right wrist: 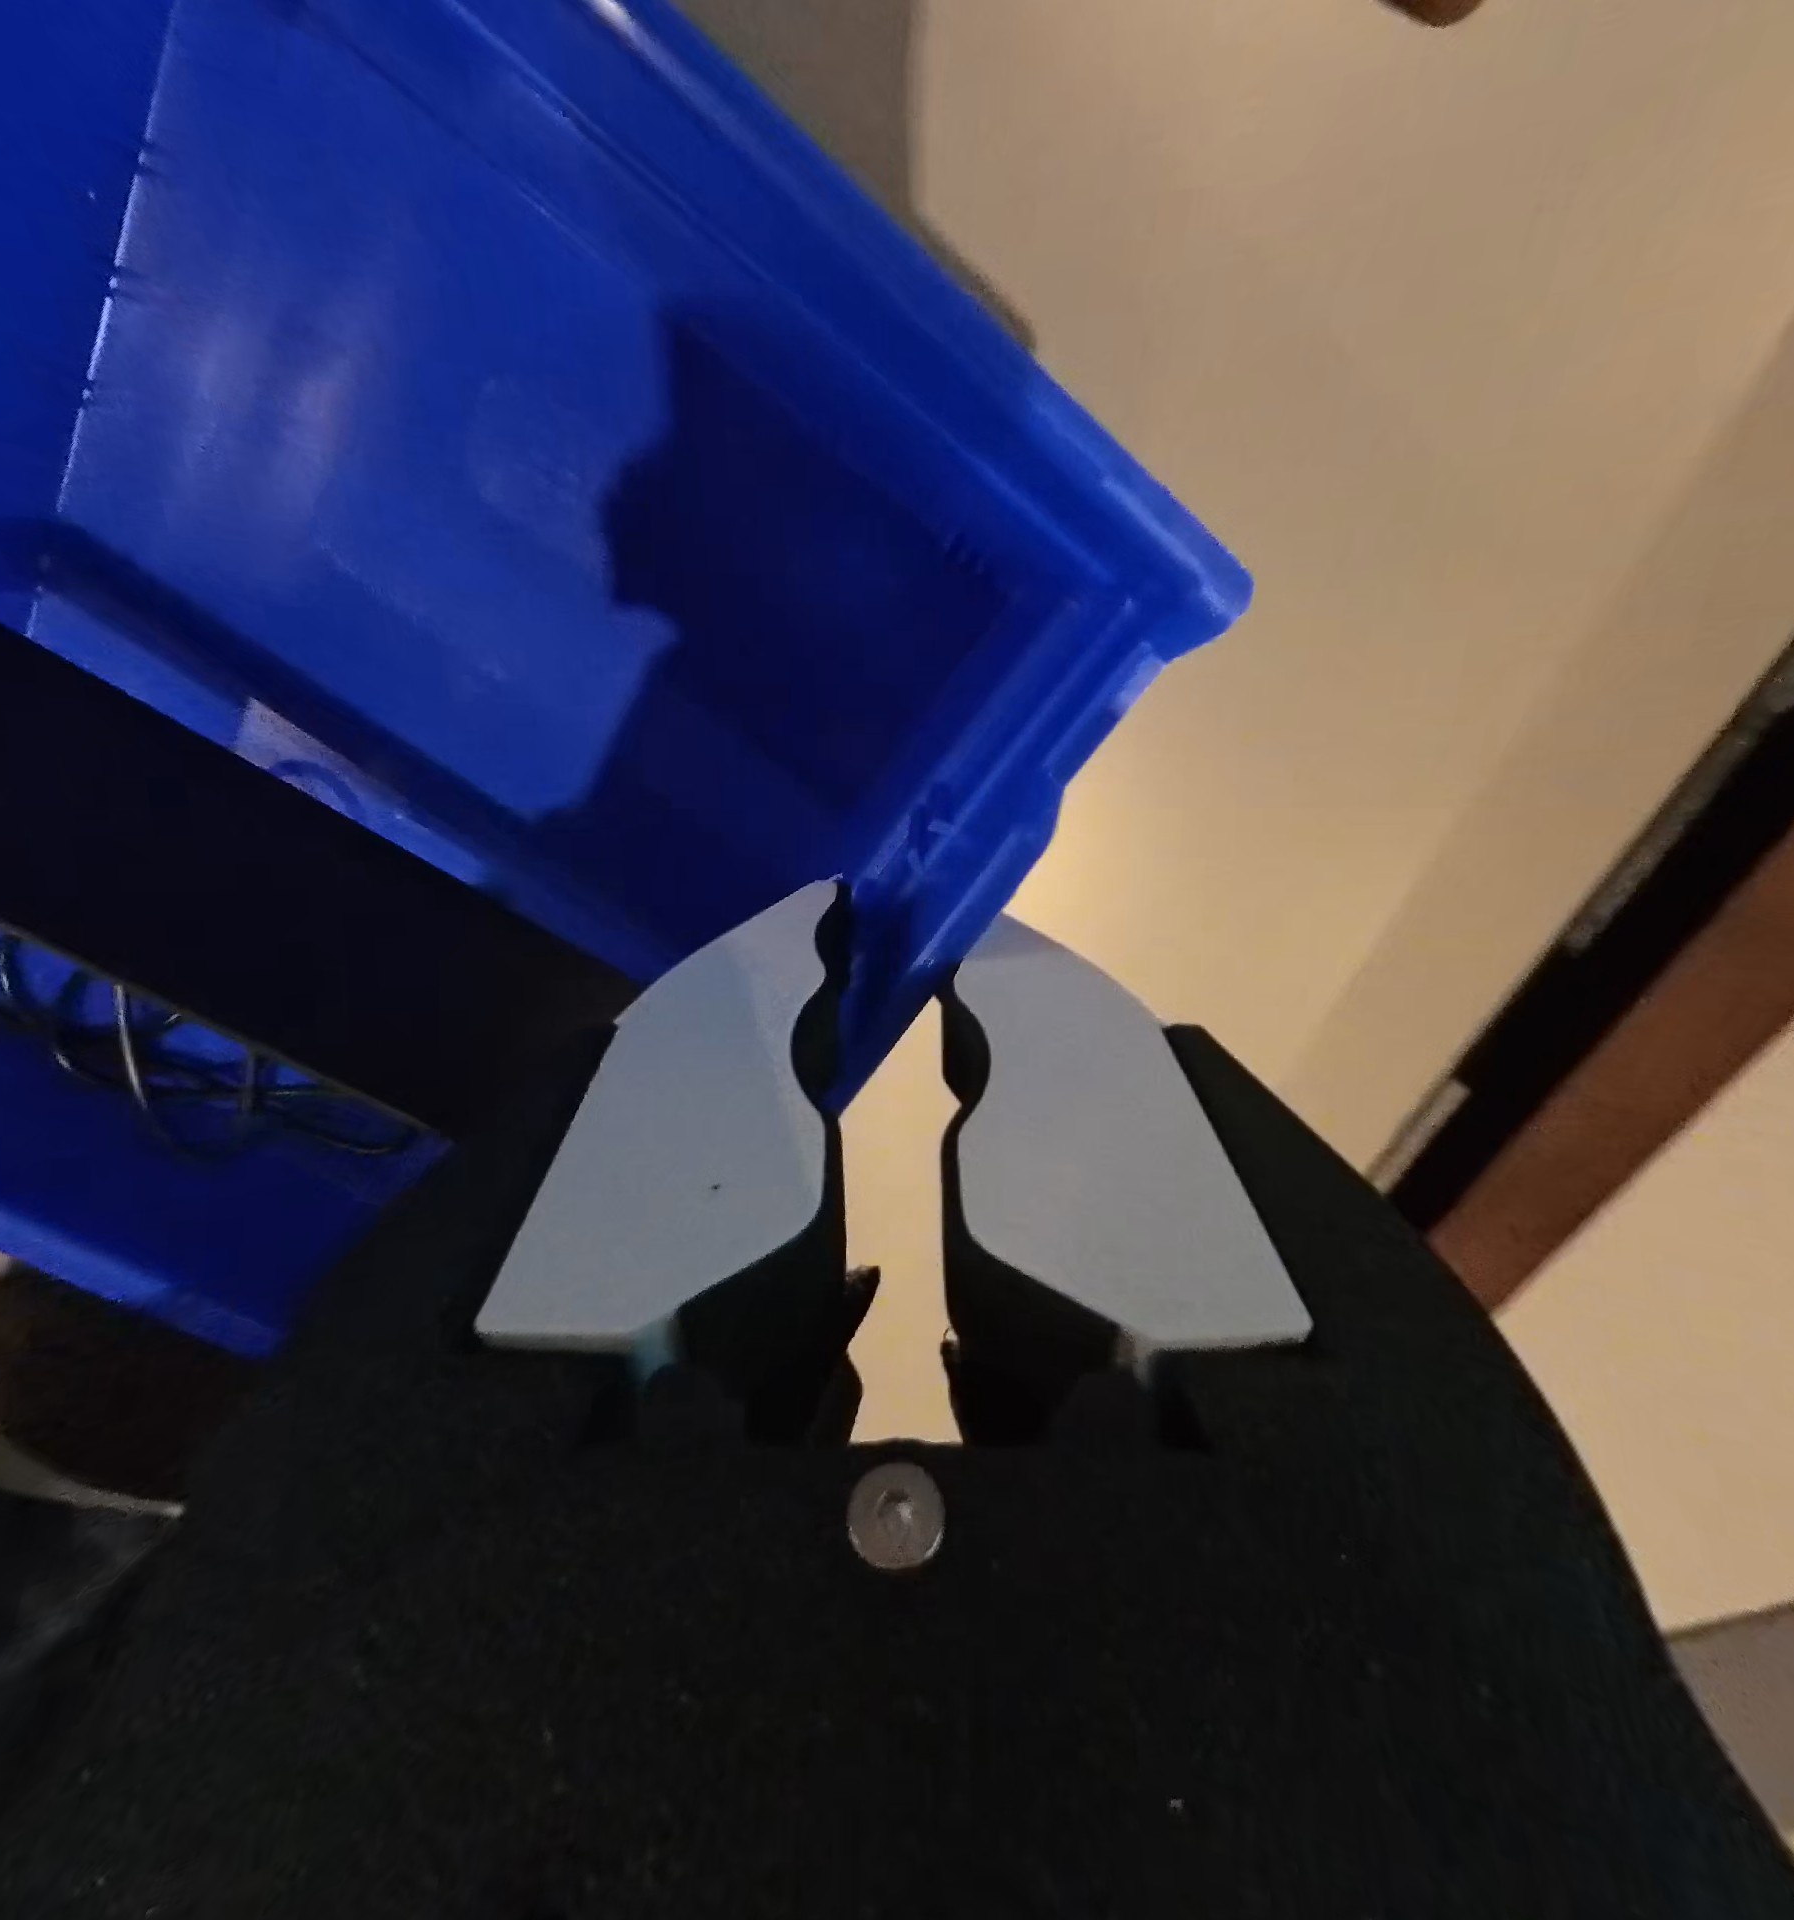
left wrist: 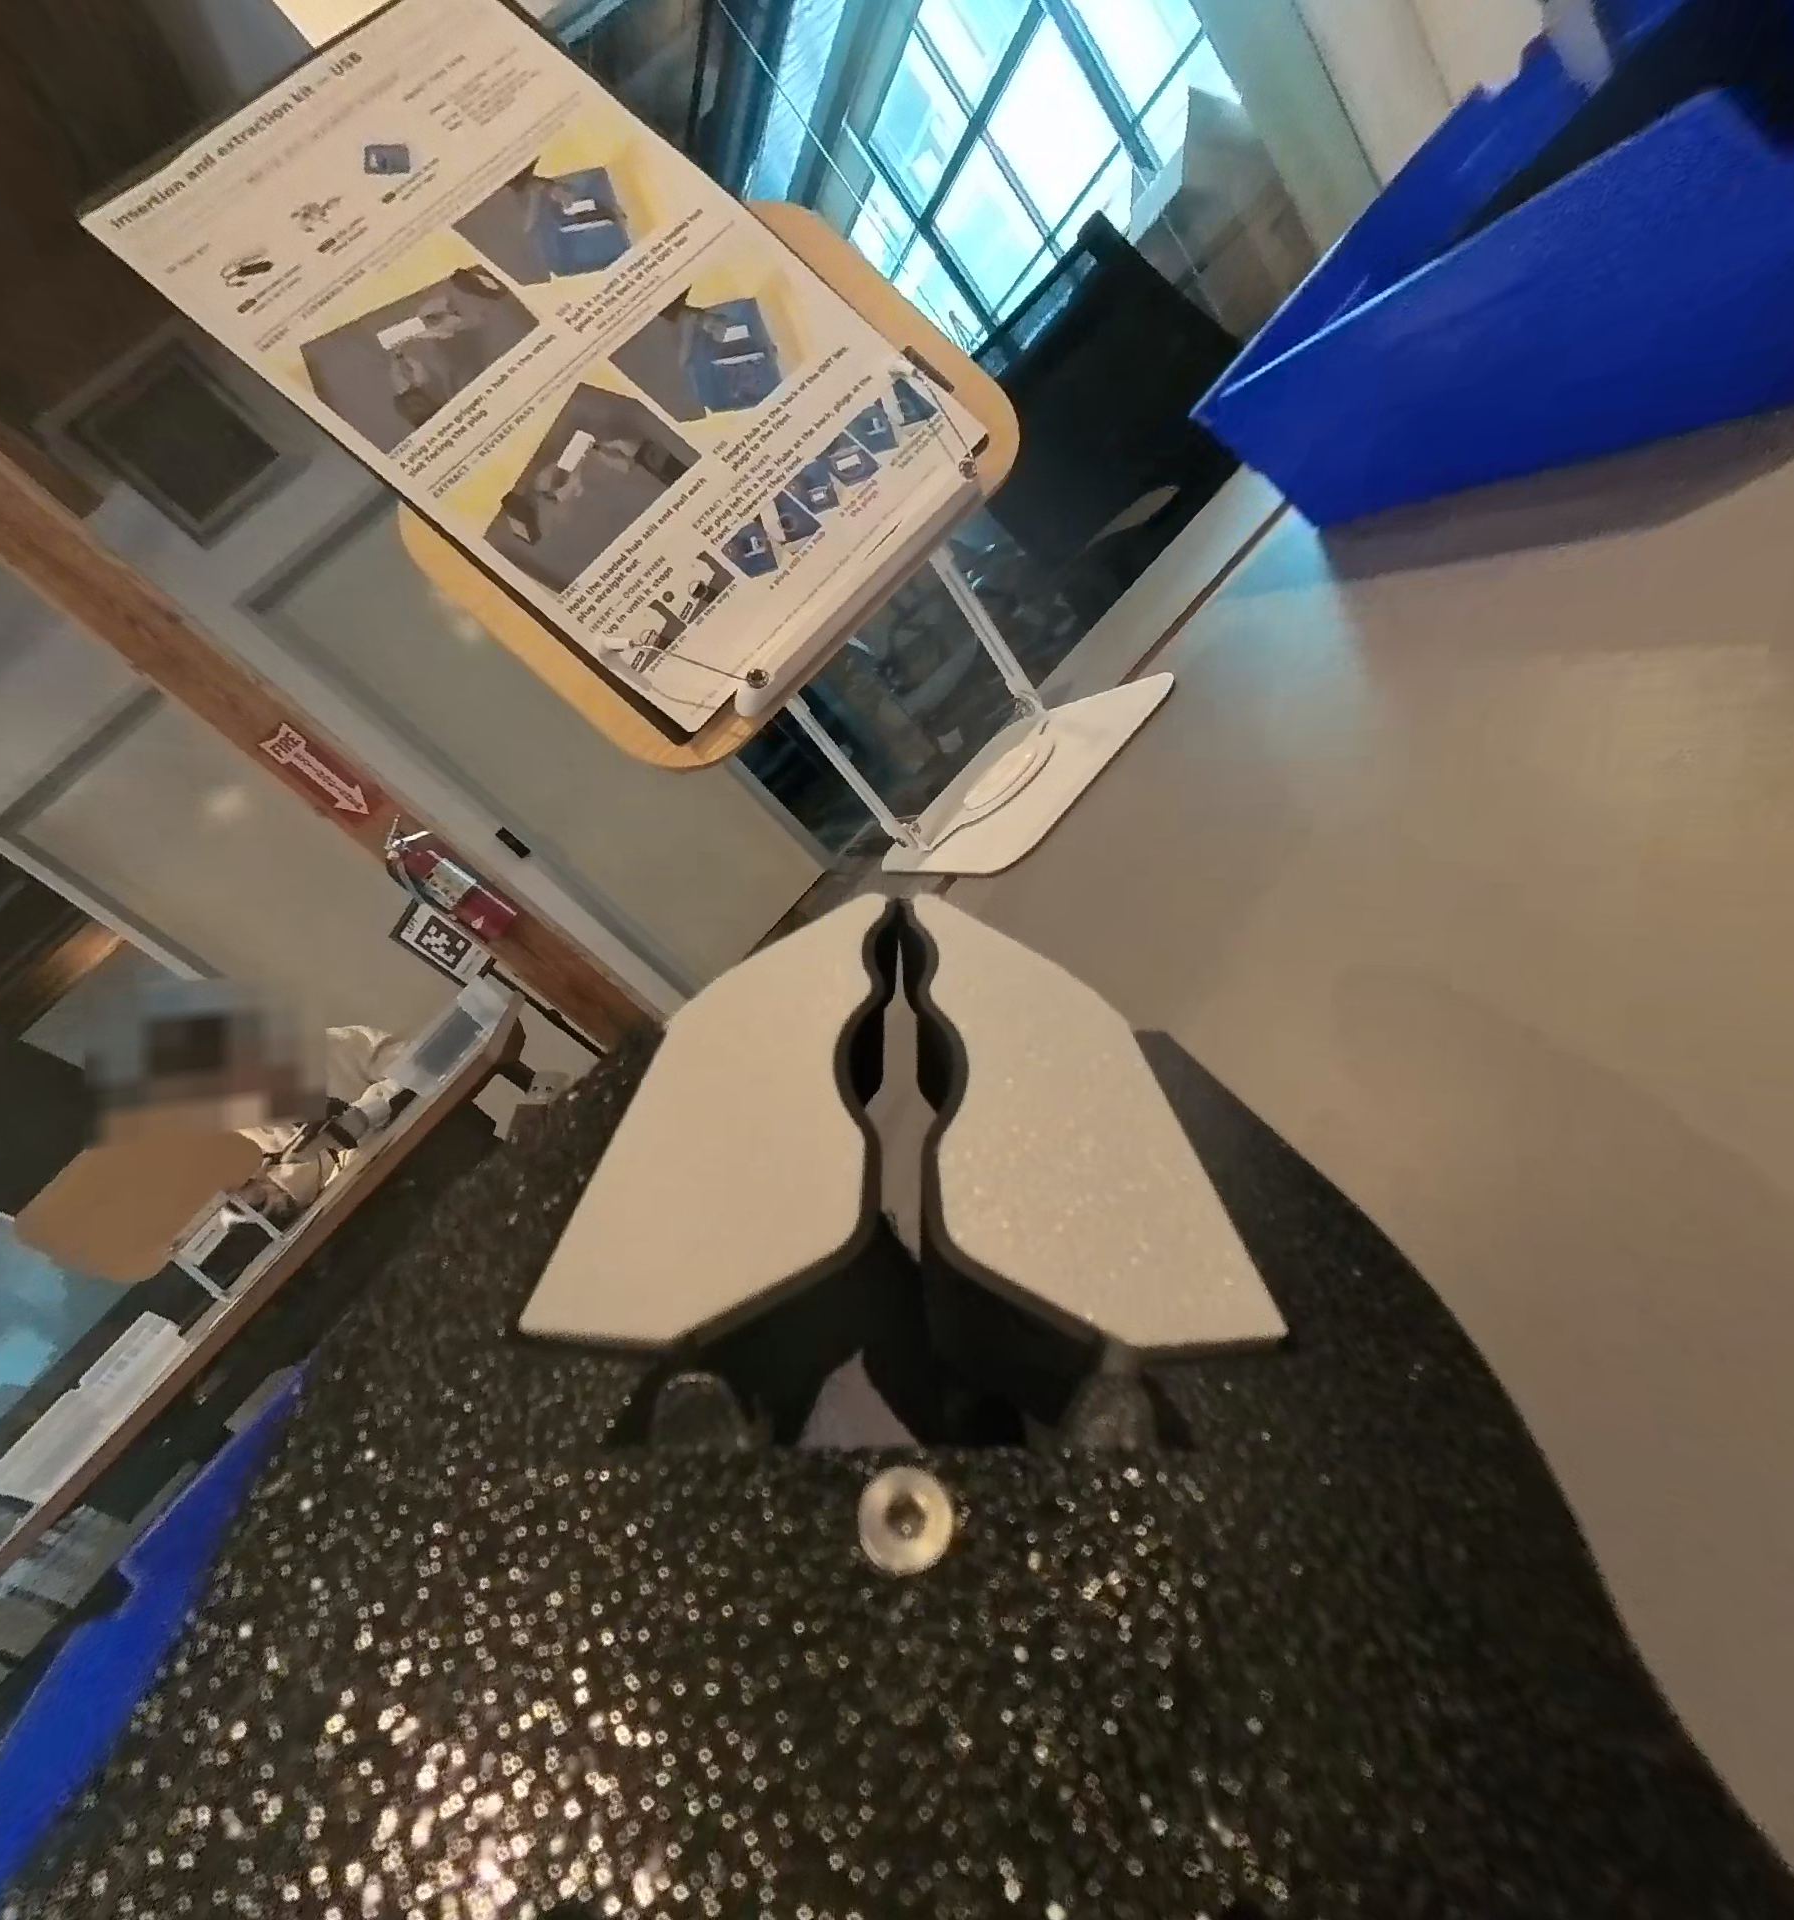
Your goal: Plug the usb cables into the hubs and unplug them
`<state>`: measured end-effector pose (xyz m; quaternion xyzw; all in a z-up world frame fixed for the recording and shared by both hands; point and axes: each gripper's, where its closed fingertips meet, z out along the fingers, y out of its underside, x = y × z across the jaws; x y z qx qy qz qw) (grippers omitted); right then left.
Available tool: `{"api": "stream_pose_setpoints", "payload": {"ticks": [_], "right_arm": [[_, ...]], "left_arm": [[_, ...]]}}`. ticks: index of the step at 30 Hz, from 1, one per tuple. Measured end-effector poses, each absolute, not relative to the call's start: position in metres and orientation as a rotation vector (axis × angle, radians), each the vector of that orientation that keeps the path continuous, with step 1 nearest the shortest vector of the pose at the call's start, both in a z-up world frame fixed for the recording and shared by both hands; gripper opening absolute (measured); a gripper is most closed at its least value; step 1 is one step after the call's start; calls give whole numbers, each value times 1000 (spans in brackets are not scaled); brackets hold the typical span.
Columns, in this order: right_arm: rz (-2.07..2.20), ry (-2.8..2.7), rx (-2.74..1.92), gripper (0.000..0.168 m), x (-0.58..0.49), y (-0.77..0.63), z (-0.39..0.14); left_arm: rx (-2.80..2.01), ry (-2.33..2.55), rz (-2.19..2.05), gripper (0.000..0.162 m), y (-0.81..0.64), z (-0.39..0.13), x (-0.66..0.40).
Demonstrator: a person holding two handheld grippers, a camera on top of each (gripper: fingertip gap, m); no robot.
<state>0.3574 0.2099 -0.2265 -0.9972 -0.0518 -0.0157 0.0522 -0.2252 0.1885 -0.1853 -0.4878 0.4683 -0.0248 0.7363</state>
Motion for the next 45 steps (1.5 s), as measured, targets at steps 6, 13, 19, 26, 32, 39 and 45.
{"api": "stream_pose_setpoints", "payload": {"ticks": [6,13,19,26,32,39,45], "right_arm": [[-133,-217,-3041,14,396,208,-223],[-261,-198,-3006,36,413,206,-243],[-507,-155,-2701,58,417,209,-196],[-173,-140,-2126,51,300,189,-127],[32,-88,-1574,42,203,145,-92],[-1,-57,-1602,37,192,114,-123],[12,-394,-2099,30,216,117,-193]], "left_arm": [[-1083,1050,-23,0,192,-191,-224],[-1096,1069,-3,0,195,-197,-222],[-1093,1069,-14,0,193,-196,-222],[-1099,1057,-48,0,190,-193,-221],[-1098,1050,-83,0,187,-190,-219],[-1096,1049,-80,0,187,-190,-219],[-1090,1056,-85,0,185,-190,-217]]}}
